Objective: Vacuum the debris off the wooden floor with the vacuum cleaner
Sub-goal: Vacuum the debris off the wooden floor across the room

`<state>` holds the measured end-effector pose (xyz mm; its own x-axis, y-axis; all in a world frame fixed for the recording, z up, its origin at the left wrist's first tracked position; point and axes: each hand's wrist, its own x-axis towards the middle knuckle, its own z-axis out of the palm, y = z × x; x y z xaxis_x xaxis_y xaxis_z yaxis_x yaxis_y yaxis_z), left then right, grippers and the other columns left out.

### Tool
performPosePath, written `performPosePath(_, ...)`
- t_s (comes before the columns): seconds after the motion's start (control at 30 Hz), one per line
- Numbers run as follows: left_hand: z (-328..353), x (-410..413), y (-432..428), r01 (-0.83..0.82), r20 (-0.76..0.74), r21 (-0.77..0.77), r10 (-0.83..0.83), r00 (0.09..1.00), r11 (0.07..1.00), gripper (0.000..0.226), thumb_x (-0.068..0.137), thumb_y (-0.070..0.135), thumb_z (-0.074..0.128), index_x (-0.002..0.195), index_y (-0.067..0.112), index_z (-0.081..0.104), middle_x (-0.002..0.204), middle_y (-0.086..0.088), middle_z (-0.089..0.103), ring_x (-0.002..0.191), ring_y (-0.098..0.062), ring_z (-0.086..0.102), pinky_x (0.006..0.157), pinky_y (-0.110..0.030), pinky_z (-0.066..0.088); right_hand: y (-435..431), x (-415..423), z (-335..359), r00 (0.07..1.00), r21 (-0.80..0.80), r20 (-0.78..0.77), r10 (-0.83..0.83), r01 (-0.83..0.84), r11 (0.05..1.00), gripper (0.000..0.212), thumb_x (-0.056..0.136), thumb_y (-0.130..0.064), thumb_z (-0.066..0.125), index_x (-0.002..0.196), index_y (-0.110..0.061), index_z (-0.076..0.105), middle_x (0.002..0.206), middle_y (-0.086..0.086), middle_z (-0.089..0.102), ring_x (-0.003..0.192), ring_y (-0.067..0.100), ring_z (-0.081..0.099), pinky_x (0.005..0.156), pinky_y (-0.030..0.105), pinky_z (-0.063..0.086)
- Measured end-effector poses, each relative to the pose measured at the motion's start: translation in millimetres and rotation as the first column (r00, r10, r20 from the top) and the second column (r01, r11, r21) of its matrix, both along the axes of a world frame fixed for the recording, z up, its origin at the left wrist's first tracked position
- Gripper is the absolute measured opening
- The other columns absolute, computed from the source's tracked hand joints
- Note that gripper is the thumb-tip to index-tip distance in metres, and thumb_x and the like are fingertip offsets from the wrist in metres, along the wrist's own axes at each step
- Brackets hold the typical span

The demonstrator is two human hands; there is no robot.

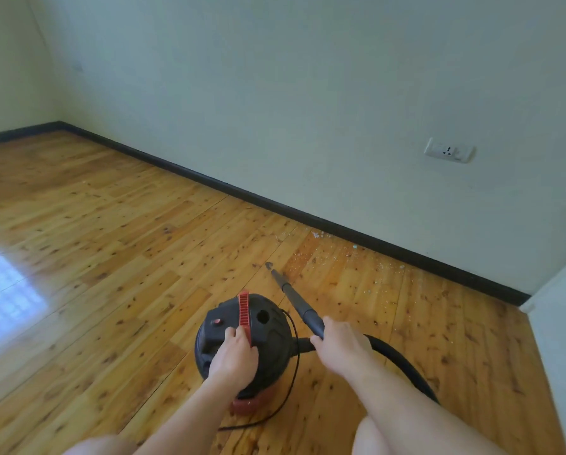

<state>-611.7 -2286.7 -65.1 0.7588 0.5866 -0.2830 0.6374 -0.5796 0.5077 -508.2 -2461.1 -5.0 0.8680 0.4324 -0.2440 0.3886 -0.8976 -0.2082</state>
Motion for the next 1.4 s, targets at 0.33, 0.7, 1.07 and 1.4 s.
performPosePath(0.33, -9.1, 19.0, 10.1, -0.025, -0.026, 0.01, 0.025, 0.999, 1.0, 0.04, 0.103, 0.034, 0.046, 0.137, 0.014, 0.043, 0.133, -0.003, 0.047, 0.101, -0.02, 0.055, 0.072, -0.032, 0.045, -45.6, -15.4, -32.3, 0.999, -0.003, 0.032, 0.038, -0.038, 0.999, 0.047, 0.106, -0.044, 0.052, 0.146, -0.023, 0.041, 0.118, 0.0, 0.067, 0.103, 0.02, 0.068, 0.069, 0.025, 0.045)
performPosePath(0.7, -35.7, 101.1, 40.1, 0.003, -0.148, 0.17, 0.023, 0.989, 0.985, 0.07, 0.107, 0.021, 0.043, 0.161, 0.007, 0.002, 0.152, -0.012, 0.037, 0.117, -0.034, 0.061, 0.083, -0.038, 0.057, -12.9, 59.4, -40.7, 0.994, 0.035, 0.074, 0.078, -0.081, 0.996, 0.046, 0.106, -0.049, 0.047, 0.144, -0.021, 0.044, 0.119, 0.0, 0.067, 0.1, 0.017, 0.07, 0.072, 0.024, 0.056)
performPosePath(1.07, -32.2, 132.1, 68.3, 0.015, -0.117, 0.168, 0.004, 0.993, 0.986, 0.063, 0.108, 0.028, 0.038, 0.162, 0.019, 0.006, 0.125, -0.008, 0.057, 0.095, -0.023, 0.064, 0.073, -0.033, 0.051, -24.2, 101.6, -5.3, 0.984, 0.052, 0.149, 0.099, -0.108, 0.993, 0.048, 0.106, -0.053, 0.044, 0.144, -0.024, 0.047, 0.101, -0.007, 0.067, 0.076, 0.011, 0.06, 0.052, 0.016, 0.038)
performPosePath(1.4, -27.8, 159.9, 72.7, 0.019, -0.103, 0.113, -0.008, 0.995, 0.993, 0.066, 0.108, 0.025, 0.039, 0.163, 0.016, 0.002, 0.129, -0.009, 0.054, 0.092, -0.021, 0.055, 0.071, -0.032, 0.044, -10.2, 117.1, 0.3, 0.989, 0.097, 0.146, 0.023, -0.037, 0.995, 0.058, 0.106, -0.053, 0.043, 0.156, -0.024, 0.036, 0.112, -0.004, 0.071, 0.092, 0.013, 0.071, 0.073, 0.025, 0.06)
